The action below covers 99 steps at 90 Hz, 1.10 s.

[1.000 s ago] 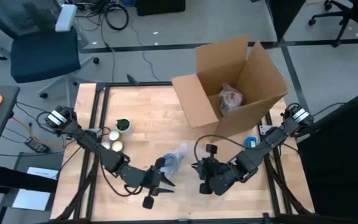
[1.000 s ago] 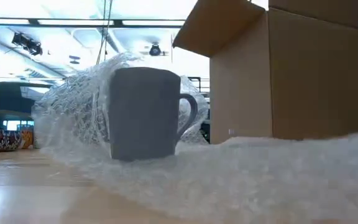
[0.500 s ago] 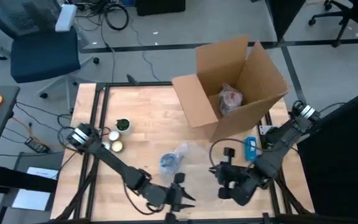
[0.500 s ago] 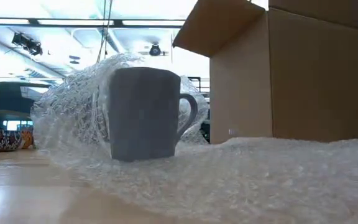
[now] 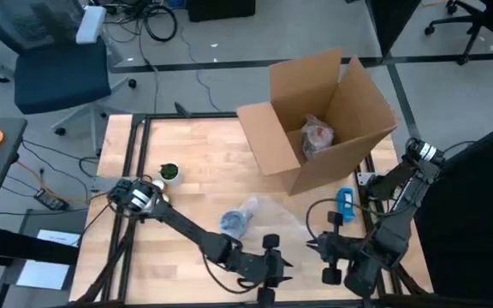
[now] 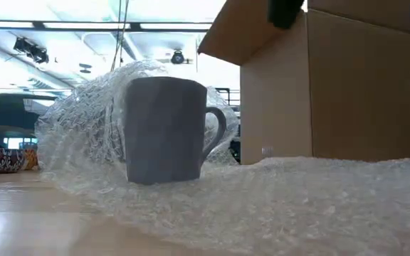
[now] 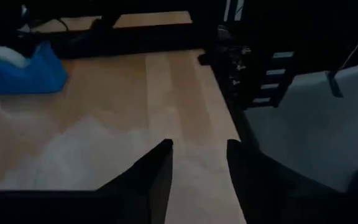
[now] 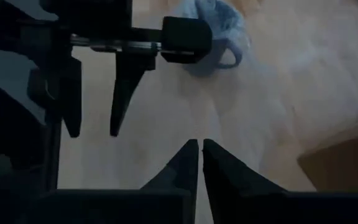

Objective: Wrap mug
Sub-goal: Wrap the blue mug with bubble wrap

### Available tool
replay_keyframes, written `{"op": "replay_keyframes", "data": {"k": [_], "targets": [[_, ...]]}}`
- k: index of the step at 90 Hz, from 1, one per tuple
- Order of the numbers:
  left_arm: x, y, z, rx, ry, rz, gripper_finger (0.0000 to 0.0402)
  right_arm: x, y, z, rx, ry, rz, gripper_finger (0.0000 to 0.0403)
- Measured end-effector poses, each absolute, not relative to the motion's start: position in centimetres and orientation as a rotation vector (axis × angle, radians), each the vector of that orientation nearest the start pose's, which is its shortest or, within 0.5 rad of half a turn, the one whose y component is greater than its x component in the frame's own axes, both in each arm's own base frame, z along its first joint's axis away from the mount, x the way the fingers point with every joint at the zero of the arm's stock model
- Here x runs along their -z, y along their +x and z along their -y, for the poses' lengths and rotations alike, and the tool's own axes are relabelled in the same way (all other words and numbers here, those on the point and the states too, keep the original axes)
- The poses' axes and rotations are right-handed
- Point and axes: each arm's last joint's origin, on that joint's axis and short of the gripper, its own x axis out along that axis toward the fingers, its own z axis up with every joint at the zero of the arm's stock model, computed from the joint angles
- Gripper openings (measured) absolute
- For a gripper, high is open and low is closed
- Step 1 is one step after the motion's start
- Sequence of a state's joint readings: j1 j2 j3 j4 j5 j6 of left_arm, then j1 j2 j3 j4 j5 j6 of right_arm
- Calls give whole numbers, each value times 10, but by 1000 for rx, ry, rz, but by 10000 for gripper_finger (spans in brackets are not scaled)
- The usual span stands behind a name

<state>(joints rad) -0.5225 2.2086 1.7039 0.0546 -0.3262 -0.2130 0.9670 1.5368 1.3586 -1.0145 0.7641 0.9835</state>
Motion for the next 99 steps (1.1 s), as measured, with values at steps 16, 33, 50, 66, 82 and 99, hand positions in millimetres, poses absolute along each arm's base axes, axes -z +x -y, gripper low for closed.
{"op": "replay_keyframes", "data": {"k": [16, 33, 50, 66, 82, 99], "targets": [[-175, 453, 245, 243, -62, -491, 152, -300, 181, -231, 227, 56, -746, 0], [-149, 459, 241, 272, -47, -560, 153, -300, 181, -231, 239, 89, -742, 0], [-123, 459, 243, 365, 44, -608, 153, -300, 182, -232, 240, 98, -737, 0], [-114, 456, 238, 355, 111, -696, 150, -300, 184, -232, 241, 113, -731, 0], [-109, 452, 232, 313, 114, -800, 86, -299, 184, -232, 239, 144, -748, 0], [-129, 456, 229, 303, 79, -831, 7, -286, 189, -237, 243, 129, -794, 0]]}}
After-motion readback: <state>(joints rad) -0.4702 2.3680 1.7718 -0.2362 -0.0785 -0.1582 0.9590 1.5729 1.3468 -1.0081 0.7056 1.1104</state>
